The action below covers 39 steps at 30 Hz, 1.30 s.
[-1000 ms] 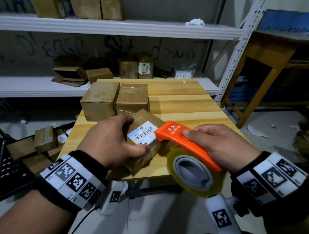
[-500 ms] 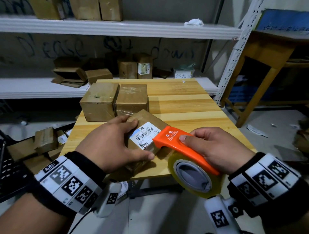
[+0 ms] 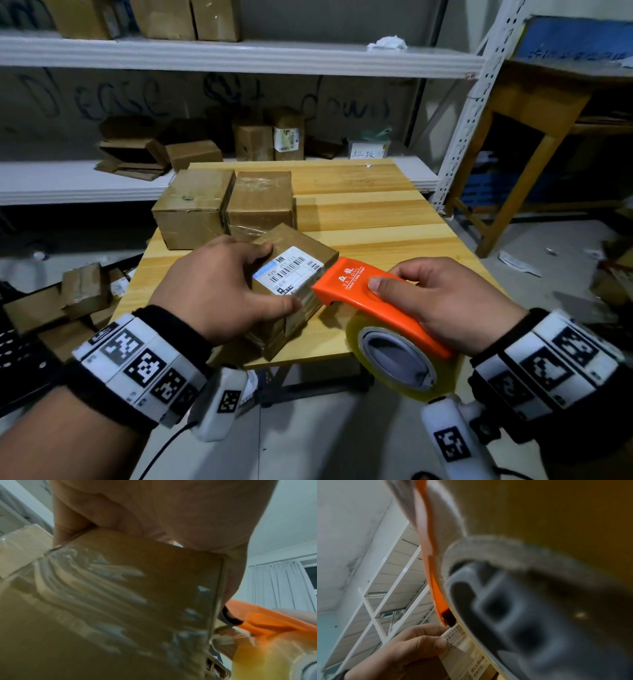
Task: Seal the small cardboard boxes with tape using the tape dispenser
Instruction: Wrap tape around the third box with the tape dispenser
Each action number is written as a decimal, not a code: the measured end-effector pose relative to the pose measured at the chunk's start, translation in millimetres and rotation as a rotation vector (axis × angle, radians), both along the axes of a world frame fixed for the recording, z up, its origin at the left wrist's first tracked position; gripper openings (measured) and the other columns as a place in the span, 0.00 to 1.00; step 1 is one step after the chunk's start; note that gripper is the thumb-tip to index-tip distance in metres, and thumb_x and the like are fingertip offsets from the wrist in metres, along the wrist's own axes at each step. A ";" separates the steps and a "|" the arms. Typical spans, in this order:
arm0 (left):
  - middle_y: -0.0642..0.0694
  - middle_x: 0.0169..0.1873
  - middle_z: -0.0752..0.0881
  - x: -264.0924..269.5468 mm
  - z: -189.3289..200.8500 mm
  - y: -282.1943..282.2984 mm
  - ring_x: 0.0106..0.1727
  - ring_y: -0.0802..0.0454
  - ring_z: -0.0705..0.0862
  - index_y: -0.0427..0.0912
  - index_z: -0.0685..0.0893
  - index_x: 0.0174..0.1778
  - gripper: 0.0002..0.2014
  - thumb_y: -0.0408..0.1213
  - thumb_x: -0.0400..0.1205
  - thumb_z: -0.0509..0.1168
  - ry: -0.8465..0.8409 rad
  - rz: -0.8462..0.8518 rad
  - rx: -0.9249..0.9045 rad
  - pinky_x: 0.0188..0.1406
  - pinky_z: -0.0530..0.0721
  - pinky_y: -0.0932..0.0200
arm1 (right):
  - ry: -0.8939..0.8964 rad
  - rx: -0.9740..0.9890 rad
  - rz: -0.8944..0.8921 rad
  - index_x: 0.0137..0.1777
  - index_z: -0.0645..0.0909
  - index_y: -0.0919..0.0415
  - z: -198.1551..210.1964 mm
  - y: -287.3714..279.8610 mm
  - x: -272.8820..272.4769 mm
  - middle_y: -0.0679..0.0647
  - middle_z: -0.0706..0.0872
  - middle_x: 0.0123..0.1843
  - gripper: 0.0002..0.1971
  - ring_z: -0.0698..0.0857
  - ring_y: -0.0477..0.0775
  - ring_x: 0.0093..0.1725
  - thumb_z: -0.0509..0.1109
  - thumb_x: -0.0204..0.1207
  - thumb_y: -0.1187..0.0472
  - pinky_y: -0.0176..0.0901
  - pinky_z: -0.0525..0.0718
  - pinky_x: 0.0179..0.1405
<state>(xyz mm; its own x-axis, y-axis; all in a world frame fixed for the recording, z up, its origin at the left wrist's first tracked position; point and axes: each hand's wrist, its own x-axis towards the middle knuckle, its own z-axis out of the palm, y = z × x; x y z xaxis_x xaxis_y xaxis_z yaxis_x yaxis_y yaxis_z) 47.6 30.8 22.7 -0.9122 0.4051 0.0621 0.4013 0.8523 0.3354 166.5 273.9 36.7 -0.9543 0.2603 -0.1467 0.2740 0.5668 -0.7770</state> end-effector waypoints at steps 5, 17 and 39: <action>0.56 0.61 0.88 -5.0 4.5 -3.5 0.56 0.55 0.86 0.63 0.82 0.78 0.53 0.79 0.54 0.72 -0.099 0.028 0.109 0.50 0.84 0.52 | 0.006 -0.038 -0.008 0.44 0.91 0.55 2.9 5.9 3.2 0.55 0.94 0.36 0.22 0.93 0.58 0.35 0.74 0.74 0.34 0.61 0.92 0.48; 0.60 0.51 0.91 -16.8 2.8 -11.8 0.49 0.61 0.90 0.59 0.90 0.69 0.53 0.74 0.44 0.77 -0.250 0.088 0.439 0.51 0.89 0.52 | 0.045 -0.146 -0.011 0.44 0.92 0.53 1.3 6.9 5.0 0.58 0.95 0.38 0.19 0.94 0.62 0.37 0.75 0.74 0.37 0.64 0.92 0.51; 0.49 0.50 0.96 -26.9 -1.9 -19.5 0.54 0.43 0.94 0.55 0.97 0.50 0.31 0.59 0.49 0.86 -0.519 0.107 0.777 0.65 0.88 0.36 | 0.087 -0.134 0.005 0.45 0.92 0.52 5.7 -8.2 -4.5 0.57 0.95 0.38 0.18 0.95 0.62 0.38 0.74 0.76 0.37 0.70 0.92 0.53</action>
<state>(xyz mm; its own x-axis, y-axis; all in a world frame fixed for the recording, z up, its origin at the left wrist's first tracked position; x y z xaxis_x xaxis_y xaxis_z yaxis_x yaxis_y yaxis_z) 20.7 11.3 20.8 -0.9316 0.3333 -0.1447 -0.0250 0.3385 0.9406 162.0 265.8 42.4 -0.9663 0.2386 -0.0970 0.1999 0.4574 -0.8665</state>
